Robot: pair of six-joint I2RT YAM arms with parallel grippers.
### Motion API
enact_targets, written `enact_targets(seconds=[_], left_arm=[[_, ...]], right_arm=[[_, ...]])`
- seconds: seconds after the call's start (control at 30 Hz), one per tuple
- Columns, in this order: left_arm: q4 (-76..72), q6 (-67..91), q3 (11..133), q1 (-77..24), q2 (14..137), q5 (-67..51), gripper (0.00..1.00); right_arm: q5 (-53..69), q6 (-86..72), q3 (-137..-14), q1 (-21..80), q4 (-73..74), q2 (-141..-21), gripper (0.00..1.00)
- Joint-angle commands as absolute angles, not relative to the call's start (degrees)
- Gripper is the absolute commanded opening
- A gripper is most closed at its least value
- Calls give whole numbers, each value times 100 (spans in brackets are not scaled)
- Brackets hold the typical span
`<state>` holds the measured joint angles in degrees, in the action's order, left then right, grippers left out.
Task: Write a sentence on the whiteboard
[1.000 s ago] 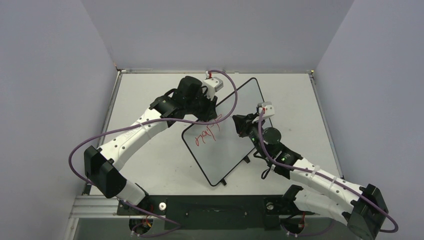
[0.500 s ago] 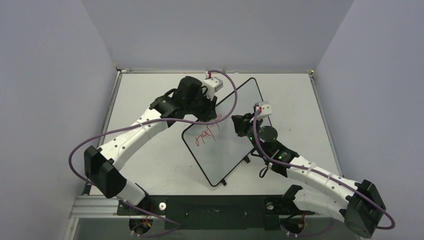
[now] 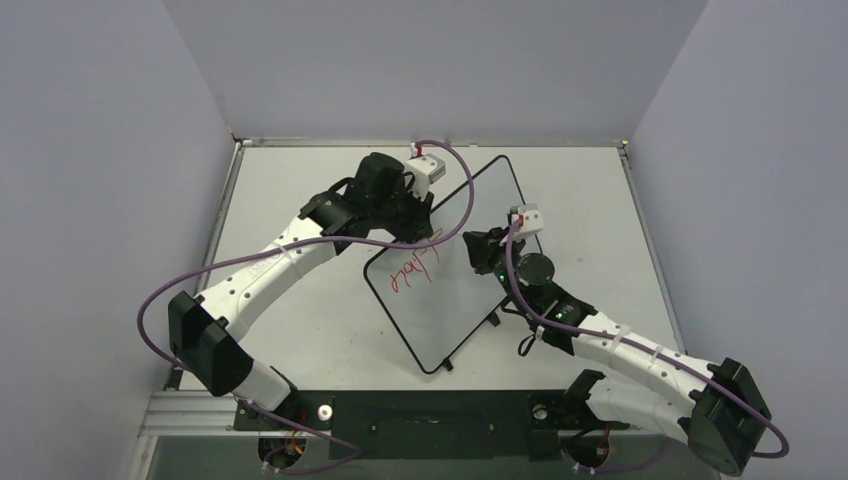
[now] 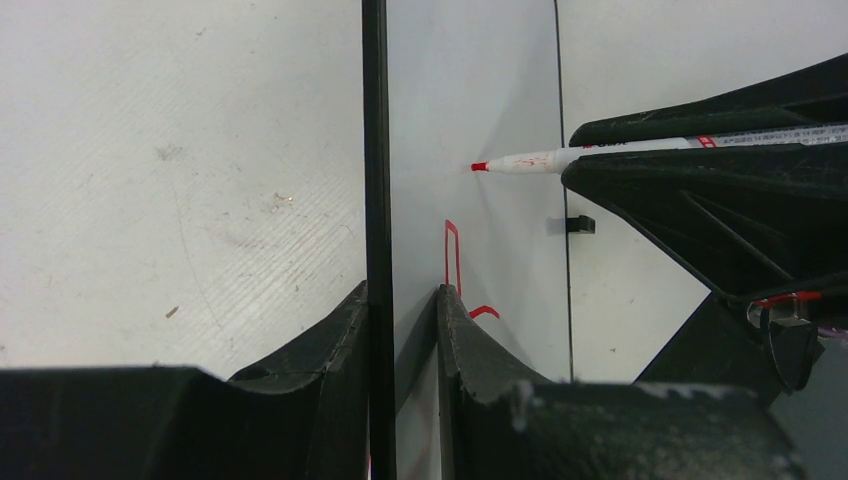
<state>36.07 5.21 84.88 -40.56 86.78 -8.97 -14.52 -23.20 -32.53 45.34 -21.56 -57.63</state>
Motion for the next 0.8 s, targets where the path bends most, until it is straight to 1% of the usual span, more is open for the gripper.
enact_targets(seconds=[0.0,0.47,0.77], left_arm=[[3522,-202,8499,-4029,8473,-186,0],[3527,-202,8516,-4033,8467,-167,0],[3534,-202,8508,-4031,8457,-173,0]], right_arm=[[-1351,-2432,-3039,4491,-2120,-5681,0],[-1280,-2557,-2923,4492,-1611,-5217,0],[-1219,-2414,-3519,4505,-1323,-4972,0]])
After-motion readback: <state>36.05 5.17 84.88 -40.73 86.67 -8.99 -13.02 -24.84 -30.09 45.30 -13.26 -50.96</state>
